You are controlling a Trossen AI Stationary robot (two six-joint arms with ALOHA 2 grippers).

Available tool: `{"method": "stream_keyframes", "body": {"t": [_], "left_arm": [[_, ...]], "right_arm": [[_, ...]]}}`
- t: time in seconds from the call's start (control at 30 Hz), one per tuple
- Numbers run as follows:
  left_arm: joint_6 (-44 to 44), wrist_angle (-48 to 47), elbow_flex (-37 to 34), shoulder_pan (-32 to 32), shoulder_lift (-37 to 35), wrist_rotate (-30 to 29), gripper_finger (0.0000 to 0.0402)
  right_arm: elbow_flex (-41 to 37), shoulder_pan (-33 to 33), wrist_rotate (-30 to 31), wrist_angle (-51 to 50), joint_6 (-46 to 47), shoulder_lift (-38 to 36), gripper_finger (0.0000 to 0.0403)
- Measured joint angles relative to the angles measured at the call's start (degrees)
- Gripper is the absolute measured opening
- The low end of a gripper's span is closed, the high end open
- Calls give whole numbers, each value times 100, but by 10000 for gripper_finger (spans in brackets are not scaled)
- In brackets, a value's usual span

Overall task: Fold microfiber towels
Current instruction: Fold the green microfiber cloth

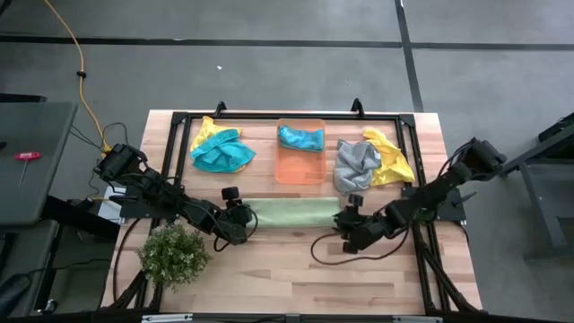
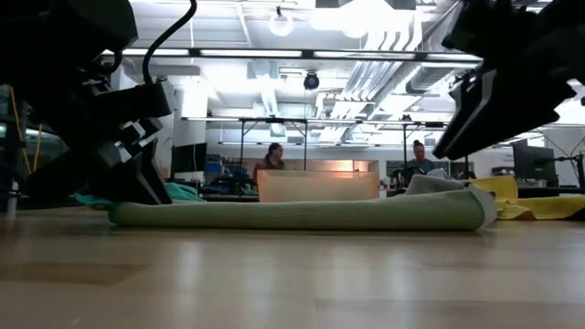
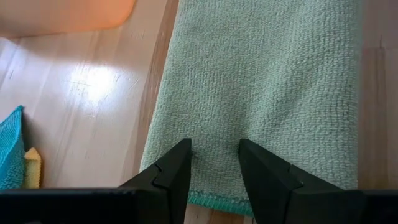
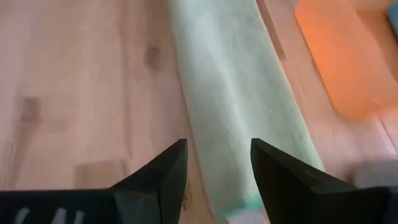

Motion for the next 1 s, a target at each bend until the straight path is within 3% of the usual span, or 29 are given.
{"method": "stream_keyframes", "body": {"t": [0.2, 0.47, 0.67, 0.83, 1.0], "left_arm": [[-3, 40, -2, 0, 2, 11, 124], [-62, 51, -2, -2, 2, 24, 124], [-62, 62, -2, -4, 2, 24, 124], [-64, 75, -2, -4, 2, 24, 124], [-64, 108, -2, -4, 2, 24, 124]], "right_arm": [[0, 175, 307, 334, -12, 444, 135], [0, 217, 588, 81, 707, 1203, 8], [5, 468, 233, -349, 933, 1095, 36], [15, 685, 72, -1045, 1219, 629, 34], [15, 821, 803, -1339, 1265, 56, 20]]}}
